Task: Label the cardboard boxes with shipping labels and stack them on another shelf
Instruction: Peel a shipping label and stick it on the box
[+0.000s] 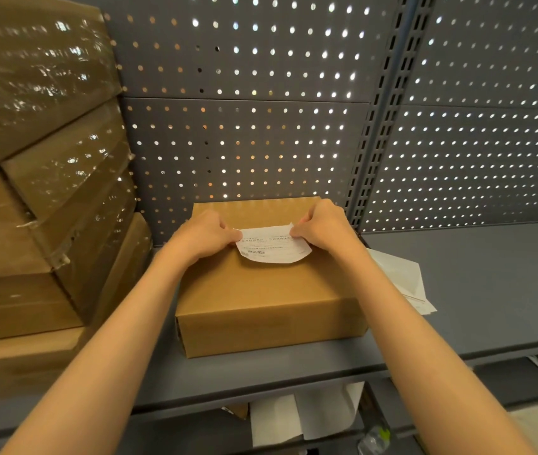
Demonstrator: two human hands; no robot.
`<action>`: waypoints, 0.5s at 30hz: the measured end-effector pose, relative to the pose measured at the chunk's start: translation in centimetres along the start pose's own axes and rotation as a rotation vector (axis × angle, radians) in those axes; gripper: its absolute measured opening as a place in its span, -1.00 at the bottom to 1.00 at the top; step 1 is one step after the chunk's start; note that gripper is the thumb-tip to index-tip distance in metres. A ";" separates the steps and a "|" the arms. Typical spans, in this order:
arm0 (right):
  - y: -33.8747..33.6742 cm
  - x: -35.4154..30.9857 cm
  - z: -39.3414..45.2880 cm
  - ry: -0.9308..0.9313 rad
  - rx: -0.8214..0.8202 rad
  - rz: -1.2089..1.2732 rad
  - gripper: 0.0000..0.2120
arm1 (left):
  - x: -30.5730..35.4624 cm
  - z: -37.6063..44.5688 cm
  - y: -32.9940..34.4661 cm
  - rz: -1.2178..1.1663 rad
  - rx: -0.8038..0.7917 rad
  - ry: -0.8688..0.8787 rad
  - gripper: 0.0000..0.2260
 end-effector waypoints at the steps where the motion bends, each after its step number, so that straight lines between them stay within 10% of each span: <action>1: 0.1 -0.1 0.1 -0.009 -0.014 -0.033 -0.85 | 0.1 0.0 0.0 0.029 0.001 -0.003 -0.61; 15: -0.6 0.4 -0.2 -0.006 -0.038 -0.226 -0.67 | 1.6 -0.2 -0.3 0.415 0.073 -0.016 -0.64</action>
Point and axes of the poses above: each hand's wrist, its own z-axis towards the middle knuckle, its own y-axis out of the palm, x = y × z, the point moved 3 cm from there along z, towards the middle knuckle, and after that the axes turned 11 degrees about z, right-handed, at the moved point
